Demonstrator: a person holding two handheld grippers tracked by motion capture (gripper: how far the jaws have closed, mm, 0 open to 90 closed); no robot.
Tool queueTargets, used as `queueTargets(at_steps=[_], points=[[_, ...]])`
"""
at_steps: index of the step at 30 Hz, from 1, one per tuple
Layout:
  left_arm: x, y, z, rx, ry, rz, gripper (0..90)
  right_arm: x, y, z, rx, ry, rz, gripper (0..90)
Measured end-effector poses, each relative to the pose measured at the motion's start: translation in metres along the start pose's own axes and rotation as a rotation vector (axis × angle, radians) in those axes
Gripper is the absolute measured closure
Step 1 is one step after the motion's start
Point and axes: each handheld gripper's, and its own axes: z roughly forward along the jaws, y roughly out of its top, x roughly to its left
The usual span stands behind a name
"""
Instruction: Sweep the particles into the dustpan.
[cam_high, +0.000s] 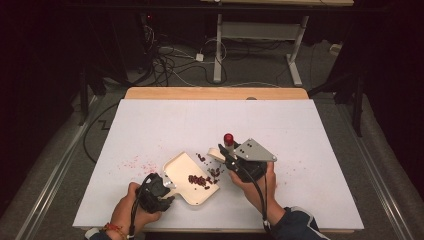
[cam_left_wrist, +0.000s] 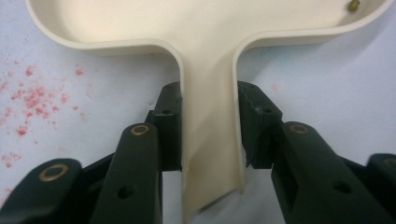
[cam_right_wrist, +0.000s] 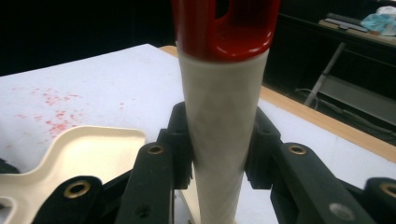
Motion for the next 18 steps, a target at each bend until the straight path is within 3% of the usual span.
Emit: queueTargets(at_steps=[6,11,18], points=[[-0.002,0.003,0.001,-0.016,-0.016,-0.031,62.9,0.013,0.001,-0.003,0.005,0.025,0.016,68.0],[-0.004,0.006,0.003,-0.018,-0.012,-0.031,62.9,0.025,0.003,-0.006,0.001,0.036,0.023,68.2],[-0.003,0.006,0.003,-0.023,-0.014,-0.03,62.9,0.039,0.008,-0.007,-0.008,0.091,0.032,68.6]])
